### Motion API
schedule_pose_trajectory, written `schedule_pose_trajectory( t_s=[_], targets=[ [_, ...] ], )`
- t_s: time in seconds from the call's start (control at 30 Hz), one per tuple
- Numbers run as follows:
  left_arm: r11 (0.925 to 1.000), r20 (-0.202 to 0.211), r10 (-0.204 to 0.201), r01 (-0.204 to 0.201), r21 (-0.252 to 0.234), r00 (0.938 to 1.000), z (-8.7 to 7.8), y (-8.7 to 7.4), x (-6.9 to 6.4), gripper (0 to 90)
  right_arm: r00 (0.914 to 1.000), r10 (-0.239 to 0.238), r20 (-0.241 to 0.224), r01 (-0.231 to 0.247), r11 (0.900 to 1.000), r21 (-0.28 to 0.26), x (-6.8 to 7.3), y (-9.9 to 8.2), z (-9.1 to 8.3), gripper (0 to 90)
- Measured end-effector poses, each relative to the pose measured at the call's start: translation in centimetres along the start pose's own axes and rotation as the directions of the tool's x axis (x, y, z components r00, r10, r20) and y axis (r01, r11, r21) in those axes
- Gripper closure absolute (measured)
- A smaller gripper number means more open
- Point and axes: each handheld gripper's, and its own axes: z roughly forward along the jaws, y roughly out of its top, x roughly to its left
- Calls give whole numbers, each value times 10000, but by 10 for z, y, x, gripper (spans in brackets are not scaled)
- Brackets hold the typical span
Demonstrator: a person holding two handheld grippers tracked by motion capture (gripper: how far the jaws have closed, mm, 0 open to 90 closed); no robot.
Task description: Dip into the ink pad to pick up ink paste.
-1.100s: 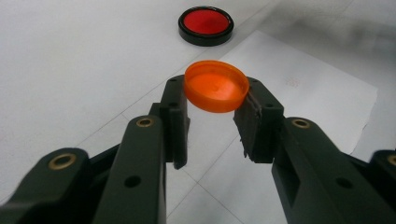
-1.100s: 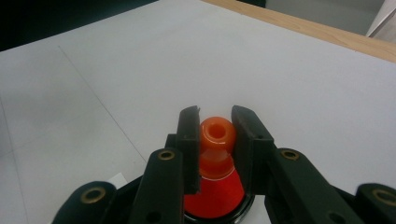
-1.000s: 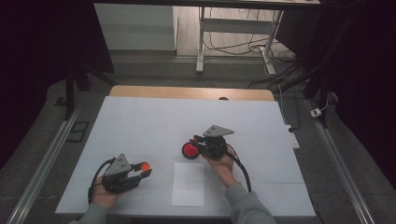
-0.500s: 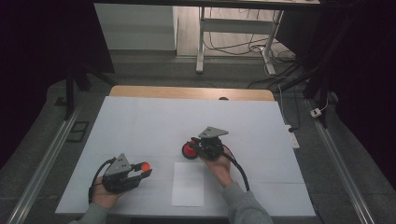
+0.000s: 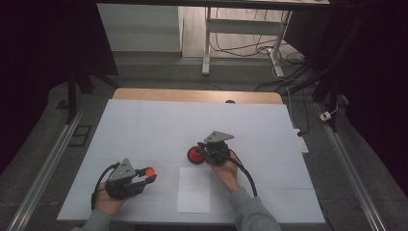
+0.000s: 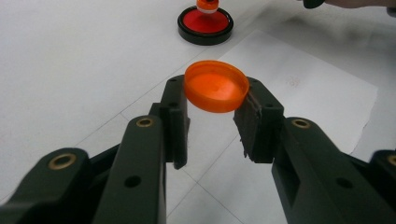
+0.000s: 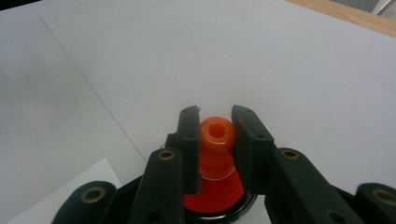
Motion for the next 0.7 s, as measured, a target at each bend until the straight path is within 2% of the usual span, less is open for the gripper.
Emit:
schedule_pose_trajectory(
  t_s=[0.23, 0.43, 0.5, 0.7],
  targets=[
    [10000, -12, -17, 17, -8, 10000, 0, 0, 0, 649, 10000, -76, -35, 77, 9999, 79, 2, -1, 3, 737],
    [10000, -16, -12, 12, -6, 10000, 0, 0, 0, 649, 9996, -271, 75, 268, 9989, 394, 2, -4, 6, 737],
    [10000, -35, -17, 17, -14, 10000, 0, 0, 0, 649, 9999, -133, 52, 131, 9993, 353, 1, -5, 6, 738],
    [10000, -7, 14, -14, -14, 10000, -1, 0, -1, 648, 9998, -186, 112, 182, 9991, 380, 2, -6, 7, 740]
  ],
)
